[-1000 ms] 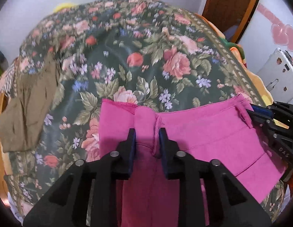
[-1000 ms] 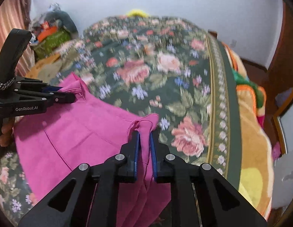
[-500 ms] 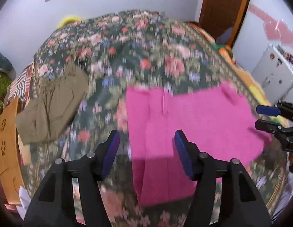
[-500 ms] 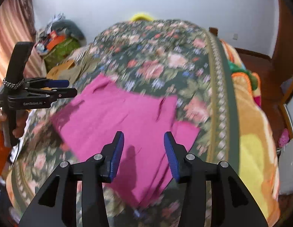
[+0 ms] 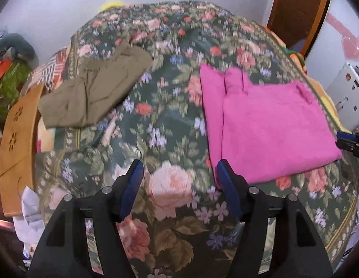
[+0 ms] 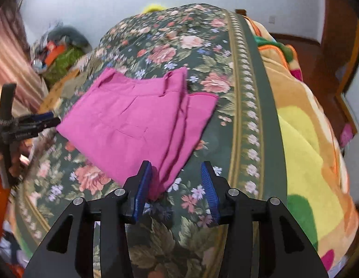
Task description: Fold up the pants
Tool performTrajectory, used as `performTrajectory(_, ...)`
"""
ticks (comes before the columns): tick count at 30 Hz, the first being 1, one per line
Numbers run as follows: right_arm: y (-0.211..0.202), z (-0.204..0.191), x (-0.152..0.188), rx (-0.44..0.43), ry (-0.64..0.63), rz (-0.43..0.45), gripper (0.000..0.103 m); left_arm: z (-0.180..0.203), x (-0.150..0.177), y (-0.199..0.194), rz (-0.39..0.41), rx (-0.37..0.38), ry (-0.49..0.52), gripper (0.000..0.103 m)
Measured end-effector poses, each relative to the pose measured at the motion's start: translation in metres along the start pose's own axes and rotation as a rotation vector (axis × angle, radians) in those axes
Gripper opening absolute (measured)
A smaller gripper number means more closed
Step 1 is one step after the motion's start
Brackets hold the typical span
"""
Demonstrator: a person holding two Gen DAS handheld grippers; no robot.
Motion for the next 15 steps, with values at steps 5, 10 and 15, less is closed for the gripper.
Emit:
performTrajectory(5,-0.007,0.008,-0.015,-0.015,0.083,0.063,0.053,0.015,-0.032,0.006,0.005,0.101,-0.018,0.066)
performTrajectory(10,0.014,0.004,-0.023,-0.023,0.091,0.041,0.063,0.033,-0.052,0.046,-0.096,0.208,-0.045,0.068)
performTrajectory(15,0.037,0.004,-0.024,-0.057,0.110,0.012,0.066,0.038,-0.060,0.074,-0.131,0.258,-0.083,0.071)
Point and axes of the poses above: each gripper's, at about its wrist camera, not at the fingertips, and y roughly the way its jaws point, z to its right, x to its underside, the point moved 5 cm from there along y, roughly the way its jaws point, and after that the axes turned 4 degrees about -x, right-handed, at the moved point
